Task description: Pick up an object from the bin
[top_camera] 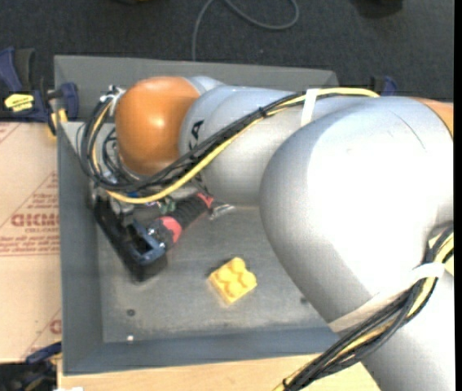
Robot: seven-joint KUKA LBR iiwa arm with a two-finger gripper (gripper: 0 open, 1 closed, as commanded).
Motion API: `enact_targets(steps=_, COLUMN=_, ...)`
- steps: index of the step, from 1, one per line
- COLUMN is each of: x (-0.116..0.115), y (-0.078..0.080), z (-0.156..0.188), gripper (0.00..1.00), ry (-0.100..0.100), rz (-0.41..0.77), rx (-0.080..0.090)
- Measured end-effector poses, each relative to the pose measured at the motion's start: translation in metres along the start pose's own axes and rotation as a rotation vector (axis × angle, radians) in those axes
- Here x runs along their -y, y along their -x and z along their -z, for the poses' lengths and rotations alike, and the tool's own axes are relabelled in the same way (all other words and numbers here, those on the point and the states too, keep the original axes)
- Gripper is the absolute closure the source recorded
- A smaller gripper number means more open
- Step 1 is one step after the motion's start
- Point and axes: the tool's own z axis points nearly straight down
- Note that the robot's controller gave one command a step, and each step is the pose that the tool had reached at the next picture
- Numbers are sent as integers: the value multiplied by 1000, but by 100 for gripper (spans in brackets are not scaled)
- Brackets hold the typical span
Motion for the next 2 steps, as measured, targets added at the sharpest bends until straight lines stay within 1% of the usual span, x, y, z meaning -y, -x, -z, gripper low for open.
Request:
enact_targets(steps=1, x=0, y=8, z=-5, gripper=100, ry=-1, rz=-140, rx=0)
enact_targets(steps=2, x=0, y=8, z=-5, gripper=100, ry=0, rz=-141, rx=0)
